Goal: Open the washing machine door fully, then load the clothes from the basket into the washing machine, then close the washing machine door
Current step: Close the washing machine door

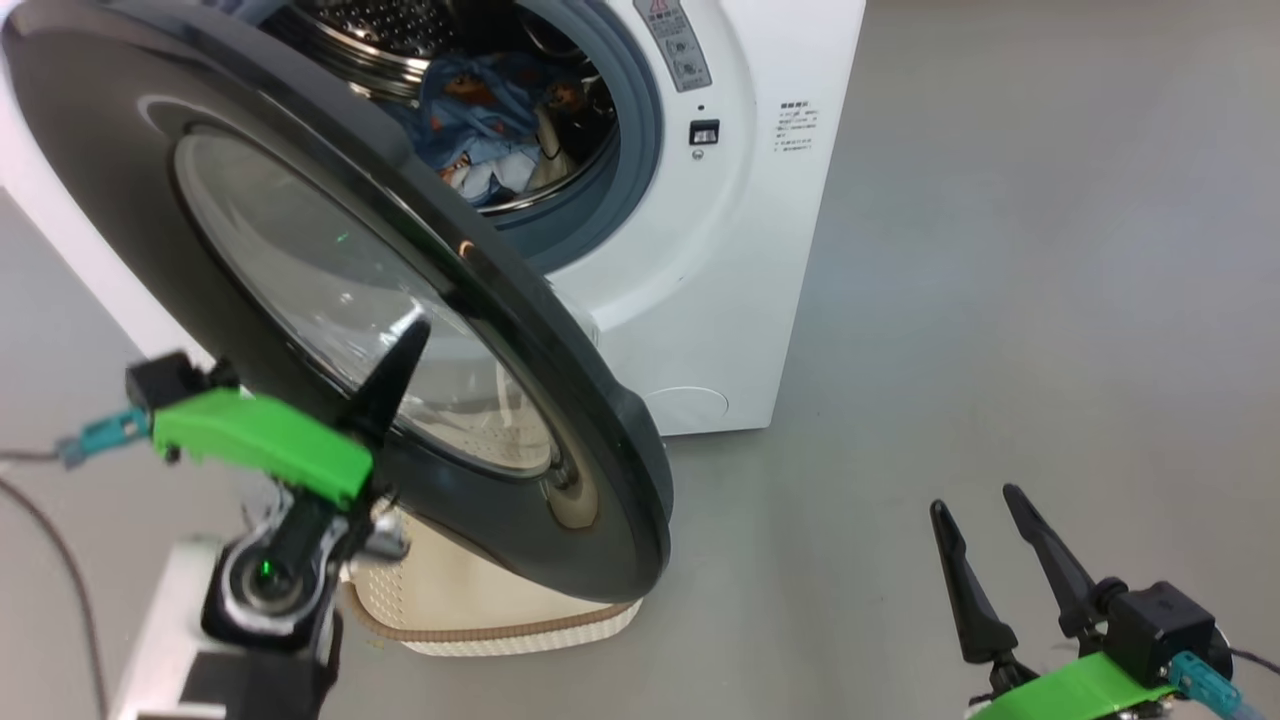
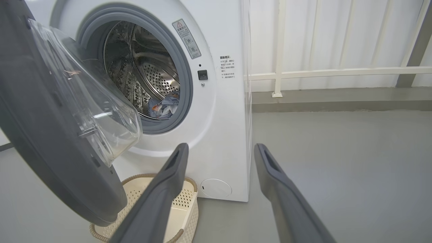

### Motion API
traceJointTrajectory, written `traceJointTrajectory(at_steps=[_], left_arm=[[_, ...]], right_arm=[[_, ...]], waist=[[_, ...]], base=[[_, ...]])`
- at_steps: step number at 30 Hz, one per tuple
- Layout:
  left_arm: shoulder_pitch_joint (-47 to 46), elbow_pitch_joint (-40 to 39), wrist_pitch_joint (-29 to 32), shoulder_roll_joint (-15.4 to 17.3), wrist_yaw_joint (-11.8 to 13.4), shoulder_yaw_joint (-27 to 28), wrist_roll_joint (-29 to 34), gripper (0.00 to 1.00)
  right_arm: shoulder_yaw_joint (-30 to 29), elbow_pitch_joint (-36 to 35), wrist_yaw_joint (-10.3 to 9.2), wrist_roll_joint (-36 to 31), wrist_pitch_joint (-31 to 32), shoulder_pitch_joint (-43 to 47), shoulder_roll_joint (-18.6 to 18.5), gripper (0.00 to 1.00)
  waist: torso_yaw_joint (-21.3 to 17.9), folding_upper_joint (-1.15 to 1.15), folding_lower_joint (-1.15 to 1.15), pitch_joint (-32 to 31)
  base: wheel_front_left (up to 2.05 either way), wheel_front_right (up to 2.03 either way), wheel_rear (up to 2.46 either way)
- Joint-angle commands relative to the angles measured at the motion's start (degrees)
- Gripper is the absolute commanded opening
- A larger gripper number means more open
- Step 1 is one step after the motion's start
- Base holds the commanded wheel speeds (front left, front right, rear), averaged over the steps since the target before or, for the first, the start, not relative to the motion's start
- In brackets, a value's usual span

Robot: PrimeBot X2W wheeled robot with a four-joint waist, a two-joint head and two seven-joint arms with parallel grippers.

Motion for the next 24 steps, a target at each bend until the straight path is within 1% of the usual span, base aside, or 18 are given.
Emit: traceJointTrajectory(at_steps=[1, 2, 3, 5, 6, 7, 11, 15, 20, 24], left_arm=[[0.79, -2.21, -1.77, 2.65, -0.51, 1.34, 2.48, 0.00], [1.74, -2.73, -3.10, 3.04, -0.59, 1.15, 4.02, 0.17], [1.74, -2.73, -3.10, 3.04, -0.59, 1.15, 4.02, 0.17], [3.73, -3.87, -5.89, 3.81, -0.75, 0.68, 7.31, 0.62], [4.84, -4.31, -7.23, 4.03, -0.77, 0.43, 8.77, 0.89], [6.01, -4.82, -8.54, 4.25, -0.74, 0.28, 10.10, 1.00], [10.97, -6.80, -13.73, 6.13, -0.44, -1.16, 17.13, 1.00], [16.16, -6.77, -19.51, 8.27, 0.77, -3.39, 25.64, 1.00], [21.43, -5.00, -26.50, 9.04, 2.59, -4.18, 32.03, 1.00], [24.37, -4.10, -29.50, 9.28, 3.93, -3.49, 36.54, 1.00]], right_arm=[[1.01, -1.16, 0.51, -0.37, -0.27, 0.15, -0.52, 1.00], [0.97, -1.16, 0.51, -0.36, -0.27, 0.27, -0.54, 1.00], [0.97, -1.16, 0.51, -0.36, -0.27, 0.27, -0.54, 1.00], [0.86, -1.18, 0.51, -0.36, -0.27, 0.50, -0.60, 1.00], [0.78, -1.15, 0.51, -0.36, -0.27, 0.69, -0.65, 1.00], [0.79, -1.12, 0.51, -0.36, -0.27, 0.86, -0.69, 1.00], [0.72, -1.20, 0.51, -0.38, -0.27, 1.26, -0.85, 1.00], [0.50, -1.24, 0.51, -0.44, -0.27, 1.57, -0.94, 1.00], [0.10, -1.41, 0.51, -0.44, -0.27, 1.70, -0.83, 1.00], [-0.13, -1.51, 0.51, -0.41, -0.27, 1.85, -0.81, 1.00]], waist=[[0.24, 0.00, 0.00, -0.51], [0.32, 0.00, 0.00, -0.68], [0.32, 0.00, 0.00, -0.68], [0.49, 0.00, 0.00, -1.07], [0.62, 0.00, 0.00, -1.41], [0.66, 0.00, 0.00, -1.67], [0.80, 0.00, 0.00, -2.24], [0.82, 0.00, 0.00, -2.80], [0.80, 0.00, 0.00, -2.94], [0.91, 0.00, 0.00, -2.95]], base=[[0.00, 0.00, 0.00], [0.00, 0.00, 0.00], [0.00, 0.00, 0.00], [0.00, 0.00, 0.00], [0.00, 0.00, 0.00], [0.00, 0.00, 0.00], [0.00, 0.00, 0.00], [0.00, 0.00, 0.00], [0.00, 0.00, 0.00], [0.00, 0.00, 0.00]])
